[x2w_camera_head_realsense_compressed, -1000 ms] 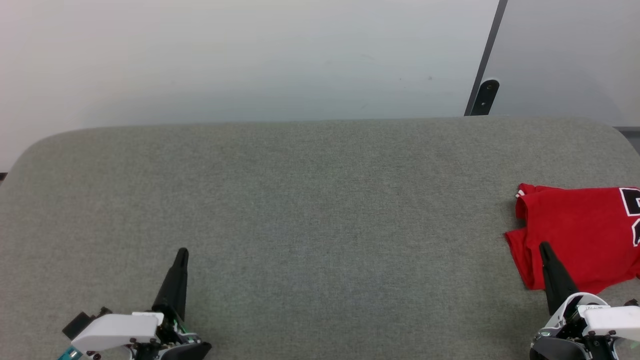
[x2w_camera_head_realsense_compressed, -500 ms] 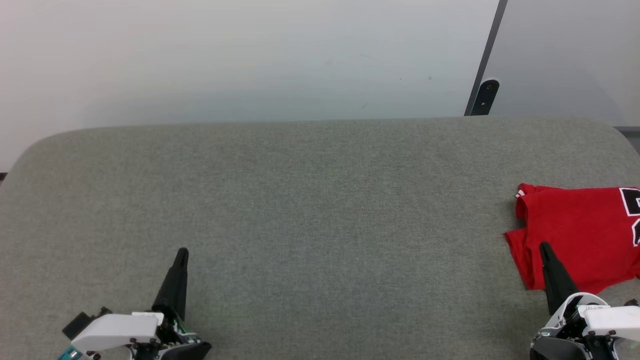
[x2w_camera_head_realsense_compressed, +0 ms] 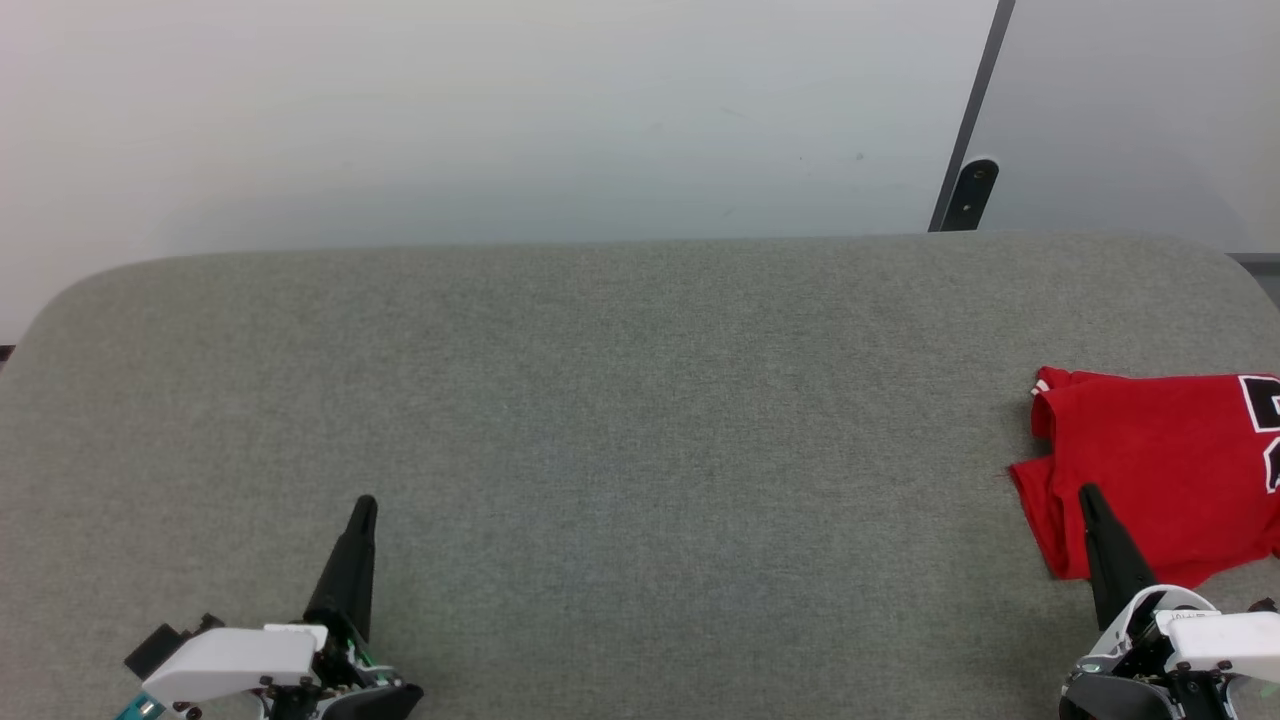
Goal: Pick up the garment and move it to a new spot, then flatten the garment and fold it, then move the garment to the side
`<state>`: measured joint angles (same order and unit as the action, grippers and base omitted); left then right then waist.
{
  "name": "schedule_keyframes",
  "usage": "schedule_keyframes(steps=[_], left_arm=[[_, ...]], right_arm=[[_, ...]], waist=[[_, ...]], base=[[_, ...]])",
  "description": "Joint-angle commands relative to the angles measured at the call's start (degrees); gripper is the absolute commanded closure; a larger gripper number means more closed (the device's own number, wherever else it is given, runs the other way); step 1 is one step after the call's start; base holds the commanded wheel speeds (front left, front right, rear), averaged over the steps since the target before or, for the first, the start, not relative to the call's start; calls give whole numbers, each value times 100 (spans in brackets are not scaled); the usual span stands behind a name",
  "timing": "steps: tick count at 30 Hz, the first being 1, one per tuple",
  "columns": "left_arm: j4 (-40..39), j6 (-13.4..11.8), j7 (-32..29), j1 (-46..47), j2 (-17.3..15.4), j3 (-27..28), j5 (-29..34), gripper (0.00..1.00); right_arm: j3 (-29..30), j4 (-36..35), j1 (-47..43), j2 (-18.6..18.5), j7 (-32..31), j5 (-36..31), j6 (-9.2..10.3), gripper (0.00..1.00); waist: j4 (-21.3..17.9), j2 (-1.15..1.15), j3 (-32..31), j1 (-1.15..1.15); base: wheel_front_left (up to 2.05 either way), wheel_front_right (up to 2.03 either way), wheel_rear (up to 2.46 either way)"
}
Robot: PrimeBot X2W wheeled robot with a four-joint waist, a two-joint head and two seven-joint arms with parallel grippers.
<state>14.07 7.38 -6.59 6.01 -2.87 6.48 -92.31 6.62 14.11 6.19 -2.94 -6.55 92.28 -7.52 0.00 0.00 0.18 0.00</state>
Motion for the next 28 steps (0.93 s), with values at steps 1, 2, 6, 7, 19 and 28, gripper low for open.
schedule_keyframes(steps=[1, 2, 6, 7, 19, 28], left_arm=[[5, 29, -11, 61, 4, 16, -19, 100], [5, 29, -11, 61, 4, 16, -19, 100], [5, 29, -11, 61, 4, 15, -19, 100], [5, 29, -11, 61, 4, 15, -19, 100], [6, 29, -11, 61, 4, 15, -19, 100], [5, 29, -11, 61, 4, 15, -20, 100]], right_arm=[[-4, 1, 19, 20, 12, 24, 6, 100], [-4, 1, 19, 20, 12, 24, 6, 100], [-4, 1, 19, 20, 13, 24, 6, 100], [-4, 1, 19, 20, 13, 24, 6, 100], [-5, 1, 19, 20, 13, 24, 6, 100], [-5, 1, 19, 20, 12, 24, 6, 100]], waist=[[0, 0, 0, 0], [0, 0, 0, 0], [0, 0, 0, 0], [0, 0, 0, 0], [0, 0, 0, 0], [0, 0, 0, 0]], base=[[0, 0, 0], [0, 0, 0], [0, 0, 0], [0, 0, 0], [0, 0, 0], [0, 0, 0]])
